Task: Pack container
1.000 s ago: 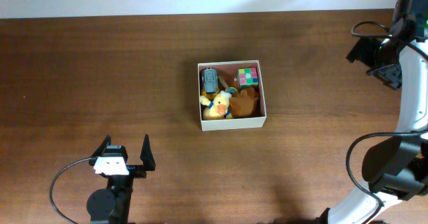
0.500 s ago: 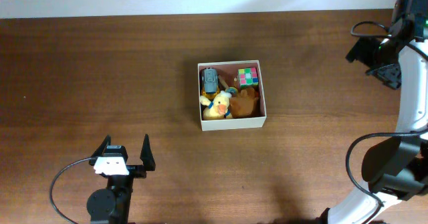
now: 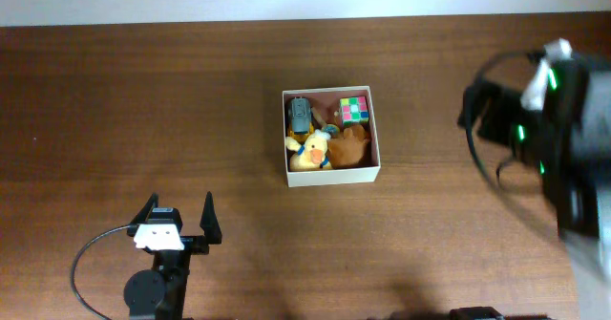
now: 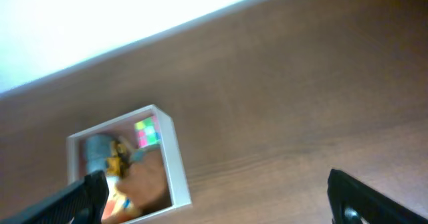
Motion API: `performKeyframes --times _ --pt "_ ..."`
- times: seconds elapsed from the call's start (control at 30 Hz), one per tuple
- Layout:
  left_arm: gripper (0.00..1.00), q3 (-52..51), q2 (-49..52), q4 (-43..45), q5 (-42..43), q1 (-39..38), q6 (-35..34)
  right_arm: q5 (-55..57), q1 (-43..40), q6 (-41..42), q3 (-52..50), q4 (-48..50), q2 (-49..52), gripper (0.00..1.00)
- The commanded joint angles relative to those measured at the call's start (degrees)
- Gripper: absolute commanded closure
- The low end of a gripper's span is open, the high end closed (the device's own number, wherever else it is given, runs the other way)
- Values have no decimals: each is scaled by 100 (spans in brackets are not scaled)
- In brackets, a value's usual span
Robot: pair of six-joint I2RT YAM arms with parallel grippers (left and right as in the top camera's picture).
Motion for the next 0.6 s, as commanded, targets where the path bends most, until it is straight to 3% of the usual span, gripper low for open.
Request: performKeyframes --times 0.0,0.27,0.57 --pt "1 -39 -48 -7 -39 24 90 131 127 -57 -1414 693 -1062 1" --pt "1 -37 -48 -7 -39 24 90 66 -190 -59 -5042 4175 -4054 1" --pt "1 -39 -48 -7 -39 24 90 68 -363 -59 -7650 6201 -5921 1"
